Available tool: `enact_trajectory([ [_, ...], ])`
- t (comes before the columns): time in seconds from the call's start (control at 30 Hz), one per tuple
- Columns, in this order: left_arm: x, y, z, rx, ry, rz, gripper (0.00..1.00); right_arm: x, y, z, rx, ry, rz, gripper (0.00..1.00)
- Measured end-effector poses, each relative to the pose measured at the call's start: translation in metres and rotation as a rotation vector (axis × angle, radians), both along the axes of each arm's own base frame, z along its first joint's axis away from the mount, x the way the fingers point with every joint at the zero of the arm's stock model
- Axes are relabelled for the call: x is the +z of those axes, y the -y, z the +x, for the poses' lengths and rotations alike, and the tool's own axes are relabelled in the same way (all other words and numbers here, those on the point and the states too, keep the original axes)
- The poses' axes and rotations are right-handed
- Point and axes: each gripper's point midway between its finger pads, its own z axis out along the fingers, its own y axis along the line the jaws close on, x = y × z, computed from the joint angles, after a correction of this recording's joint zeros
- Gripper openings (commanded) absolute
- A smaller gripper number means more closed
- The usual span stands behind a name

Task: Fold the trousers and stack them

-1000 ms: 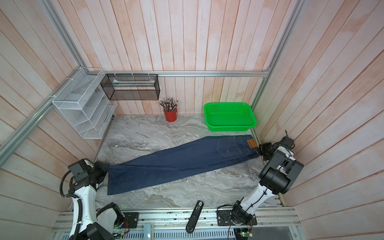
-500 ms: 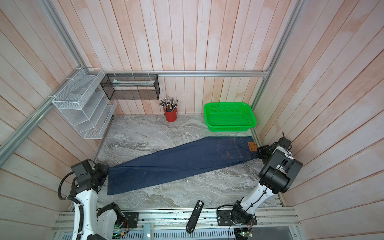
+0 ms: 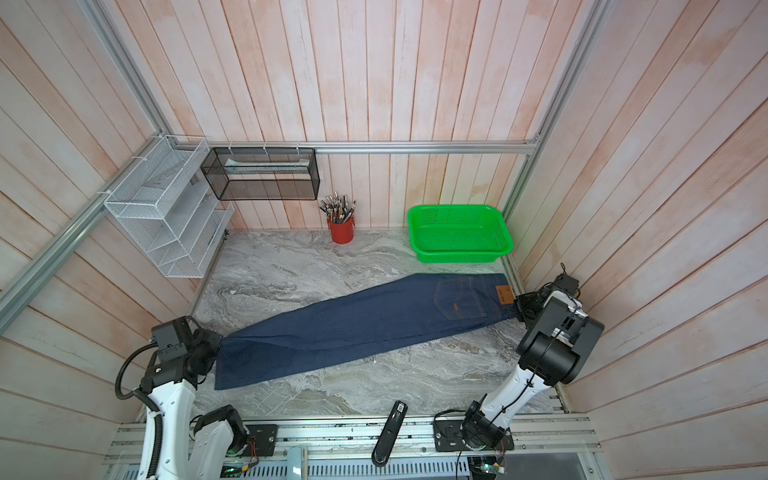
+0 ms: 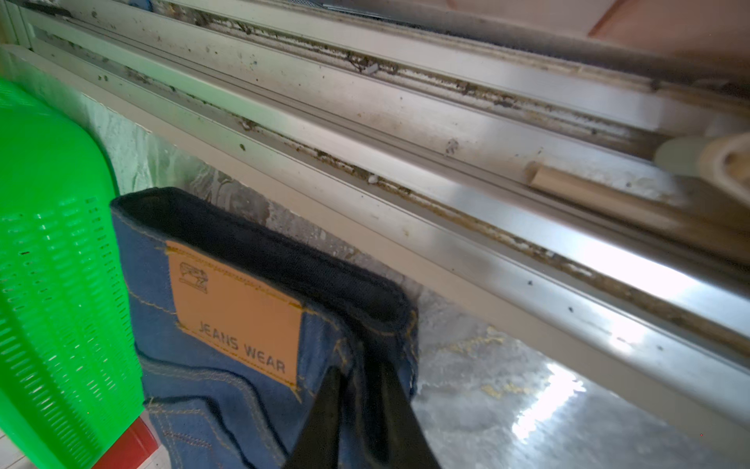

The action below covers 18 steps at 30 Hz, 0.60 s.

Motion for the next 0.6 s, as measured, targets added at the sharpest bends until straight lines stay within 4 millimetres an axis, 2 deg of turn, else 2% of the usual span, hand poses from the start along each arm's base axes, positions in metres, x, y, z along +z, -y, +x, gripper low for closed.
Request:
enact_trajectory([
  [0.1,0.007,-0.002,-0.004,0.02,-0.009,0.006,0.0,0.003,-0.001,-0.006,-0.022,-0.027,0.002,0.26],
  [0.17,0.011,-0.002,-0.006,0.027,-0.003,0.014,0.0,0.013,-0.002,-0.009,-0.039,-0.031,-0.009,0.27],
  [0.23,0.014,-0.002,-0.008,0.028,-0.001,0.016,0.0,0.029,-0.003,-0.01,-0.049,-0.016,-0.034,0.28],
  [0.33,0.019,-0.001,-0.008,0.023,0.003,0.019,0.0,0.065,-0.013,-0.002,-0.027,0.034,-0.09,0.29],
  [0.47,0.033,-0.001,-0.004,-0.001,0.011,0.036,0.0,0.11,-0.04,0.021,0.055,0.126,-0.153,0.31],
  [0.6,0.037,-0.001,-0.003,-0.007,0.017,0.043,0.0,0.12,-0.067,0.027,0.124,0.143,-0.154,0.31],
])
